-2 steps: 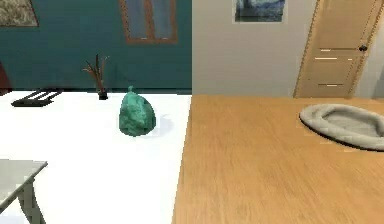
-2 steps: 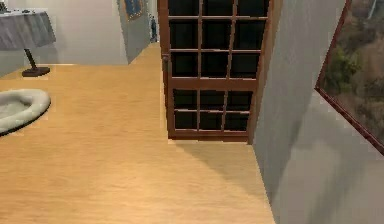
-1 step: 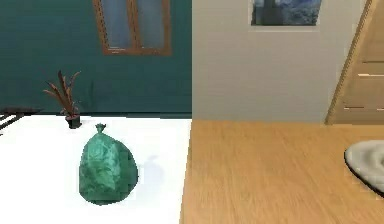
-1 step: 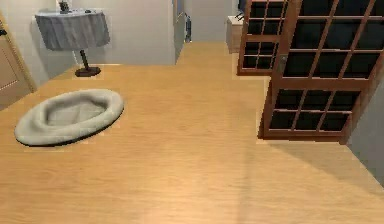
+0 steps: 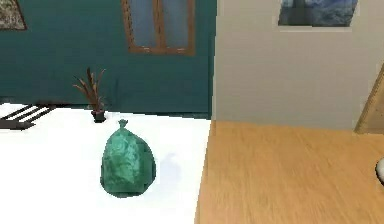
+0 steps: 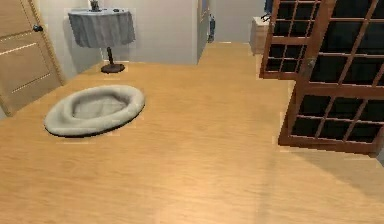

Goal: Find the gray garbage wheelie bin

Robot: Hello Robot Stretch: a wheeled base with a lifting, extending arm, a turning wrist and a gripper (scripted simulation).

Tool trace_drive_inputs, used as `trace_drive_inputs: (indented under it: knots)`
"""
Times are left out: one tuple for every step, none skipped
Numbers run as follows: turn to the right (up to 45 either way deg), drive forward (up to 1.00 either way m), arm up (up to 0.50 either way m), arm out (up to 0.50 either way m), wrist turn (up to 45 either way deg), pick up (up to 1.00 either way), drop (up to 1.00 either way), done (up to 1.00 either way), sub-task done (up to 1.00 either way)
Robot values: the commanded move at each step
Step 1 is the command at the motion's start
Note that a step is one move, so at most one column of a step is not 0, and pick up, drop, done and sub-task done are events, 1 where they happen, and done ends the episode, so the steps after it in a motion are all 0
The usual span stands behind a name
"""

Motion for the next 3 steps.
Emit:
trace_drive_inputs:
  knots:
    - [0.0,0.15,0.0,0.0,0.0,0.0,0.0,0.0,0.0]
    - [-45.0,0.0,0.0,0.0,0.0,0.0,0.0,0.0,0.0]
    - [-30.0,0.0,0.0,0.0,0.0,0.0,0.0,0.0,0.0]
